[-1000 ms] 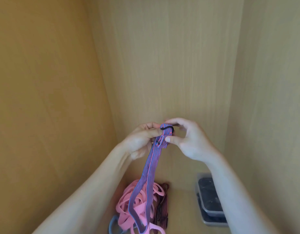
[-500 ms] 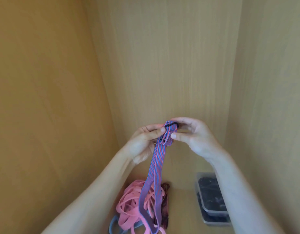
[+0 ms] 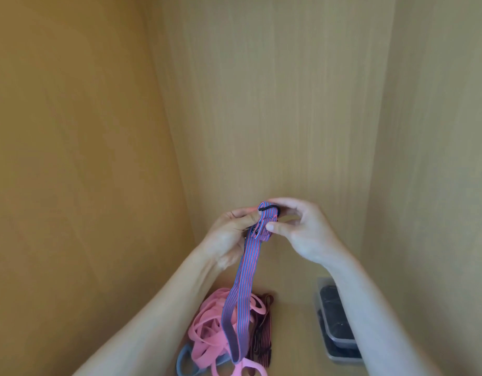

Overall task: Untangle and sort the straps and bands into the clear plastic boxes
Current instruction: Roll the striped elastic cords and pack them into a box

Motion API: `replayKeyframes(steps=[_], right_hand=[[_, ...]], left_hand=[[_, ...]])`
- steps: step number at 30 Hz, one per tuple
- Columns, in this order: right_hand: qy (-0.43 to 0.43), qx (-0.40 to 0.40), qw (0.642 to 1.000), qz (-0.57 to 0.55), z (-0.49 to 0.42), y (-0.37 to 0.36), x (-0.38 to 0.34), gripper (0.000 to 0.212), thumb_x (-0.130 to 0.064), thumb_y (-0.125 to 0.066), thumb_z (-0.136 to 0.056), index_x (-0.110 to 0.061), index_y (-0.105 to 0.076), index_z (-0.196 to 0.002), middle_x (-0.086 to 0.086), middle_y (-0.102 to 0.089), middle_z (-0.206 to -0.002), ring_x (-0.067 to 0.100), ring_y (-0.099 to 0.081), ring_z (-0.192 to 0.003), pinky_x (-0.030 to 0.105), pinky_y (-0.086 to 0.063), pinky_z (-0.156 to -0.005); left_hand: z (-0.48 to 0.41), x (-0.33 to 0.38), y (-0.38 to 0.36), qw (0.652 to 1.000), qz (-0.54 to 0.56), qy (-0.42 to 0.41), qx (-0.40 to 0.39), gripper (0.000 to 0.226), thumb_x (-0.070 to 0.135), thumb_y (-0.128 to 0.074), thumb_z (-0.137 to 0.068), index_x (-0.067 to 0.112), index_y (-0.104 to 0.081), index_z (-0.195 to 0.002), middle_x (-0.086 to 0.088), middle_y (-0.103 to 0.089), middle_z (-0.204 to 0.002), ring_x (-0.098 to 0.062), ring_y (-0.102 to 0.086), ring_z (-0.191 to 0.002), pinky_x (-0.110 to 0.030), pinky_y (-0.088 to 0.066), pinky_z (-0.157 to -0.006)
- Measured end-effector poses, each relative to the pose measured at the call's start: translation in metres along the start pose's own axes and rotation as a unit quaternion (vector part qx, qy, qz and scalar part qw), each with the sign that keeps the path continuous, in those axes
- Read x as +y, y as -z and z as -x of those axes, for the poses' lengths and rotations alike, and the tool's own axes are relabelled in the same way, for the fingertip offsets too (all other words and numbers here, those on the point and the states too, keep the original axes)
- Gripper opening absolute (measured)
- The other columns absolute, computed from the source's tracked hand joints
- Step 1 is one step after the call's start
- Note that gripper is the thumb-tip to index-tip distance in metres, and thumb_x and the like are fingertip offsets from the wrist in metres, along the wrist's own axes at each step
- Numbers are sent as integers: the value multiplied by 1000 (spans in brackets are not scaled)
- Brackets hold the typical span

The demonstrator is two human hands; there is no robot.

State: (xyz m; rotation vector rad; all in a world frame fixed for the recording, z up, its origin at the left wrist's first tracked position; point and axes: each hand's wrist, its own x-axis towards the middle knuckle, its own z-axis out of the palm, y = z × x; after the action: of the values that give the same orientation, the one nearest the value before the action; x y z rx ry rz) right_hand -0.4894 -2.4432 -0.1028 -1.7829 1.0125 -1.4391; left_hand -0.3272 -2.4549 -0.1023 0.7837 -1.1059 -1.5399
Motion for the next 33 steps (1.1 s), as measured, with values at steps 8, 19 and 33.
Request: replayKeyframes(steps=[8,19,33], right_hand=[[-11,30,999,-15,-7,12,-6,42,7,-75,-81,-32,-66,-94,-10,-72,-95,5,-66,-84,23,-53,-83],[-86,36,989,-112,-4,20,-6,18,-3,-76,-85,-18,-71,-93,-3,-73,-85,2,-66,-74,16,-46,-73],[-97,73,975,-187,8,3,-3,27,6,-74,-82,-15,-64,-95,0,-72,-89,10,-66,-80,30,-53,-82]], left_hand=[[5,9,0,997,-2,6,-71,42,-11,-41,-89,-17,-56,-127,-28,-65,-109,-32,-70,-84,-35,-60,-82],[21,-8,-9,968,-241,-38,-65,24,-1,-36,-105,4,-59,-102,-12,-71,-89,-13,-62,-60,-23,-53,-65],[26,-11,-24,952,-299,-53,-45,4,5,-47,-93,6,-46,-97,-5,-50,-70,-7,-45,-47,-18,-39,-51]])
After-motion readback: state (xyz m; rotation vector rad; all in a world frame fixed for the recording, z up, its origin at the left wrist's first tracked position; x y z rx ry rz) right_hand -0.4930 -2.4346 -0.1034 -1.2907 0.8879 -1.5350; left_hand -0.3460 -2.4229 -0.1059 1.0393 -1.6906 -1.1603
